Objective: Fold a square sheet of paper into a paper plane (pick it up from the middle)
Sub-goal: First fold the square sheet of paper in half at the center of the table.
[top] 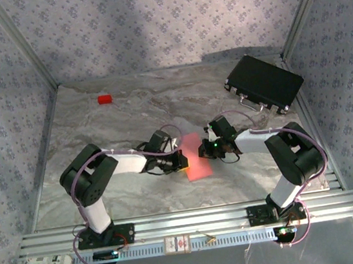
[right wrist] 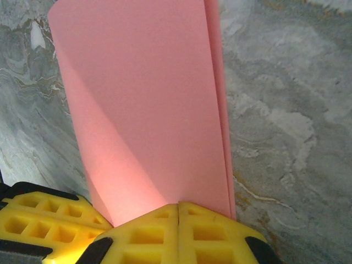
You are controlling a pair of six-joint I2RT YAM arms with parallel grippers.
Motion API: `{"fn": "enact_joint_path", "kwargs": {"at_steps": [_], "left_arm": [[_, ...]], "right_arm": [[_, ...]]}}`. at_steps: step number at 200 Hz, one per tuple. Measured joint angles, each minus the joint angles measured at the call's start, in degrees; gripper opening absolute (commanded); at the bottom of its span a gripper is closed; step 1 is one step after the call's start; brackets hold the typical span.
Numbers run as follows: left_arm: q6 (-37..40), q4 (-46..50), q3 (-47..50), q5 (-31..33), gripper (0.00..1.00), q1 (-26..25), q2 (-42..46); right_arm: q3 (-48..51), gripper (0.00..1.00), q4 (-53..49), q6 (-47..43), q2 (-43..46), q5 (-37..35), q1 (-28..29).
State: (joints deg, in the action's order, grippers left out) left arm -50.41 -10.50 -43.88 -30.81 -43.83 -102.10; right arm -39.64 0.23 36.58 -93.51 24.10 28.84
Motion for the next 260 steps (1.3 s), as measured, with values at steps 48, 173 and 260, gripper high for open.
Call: {"fn": "enact_joint_path", "kwargs": {"at_steps": [48,173,260], "left_arm": [[-1.07,3.06,0.33,-0.44,0.06,-0.04,2.91],[-0.59,2.03,0.96,-3.04,0.05,-0.68,0.74],[-0.04,7.52,-1.27,0.85,0.08,-0.83,3.28]], "right_arm": [[0.0,0.0,-0.02,0.0,0.0,0.02,0.0],[-0.26,0.0,-0.33,0.0,0.0,0.0,0.0],[-2.25,0.12,-5.44,0.02,1.55,-3.56,1.03]]}}
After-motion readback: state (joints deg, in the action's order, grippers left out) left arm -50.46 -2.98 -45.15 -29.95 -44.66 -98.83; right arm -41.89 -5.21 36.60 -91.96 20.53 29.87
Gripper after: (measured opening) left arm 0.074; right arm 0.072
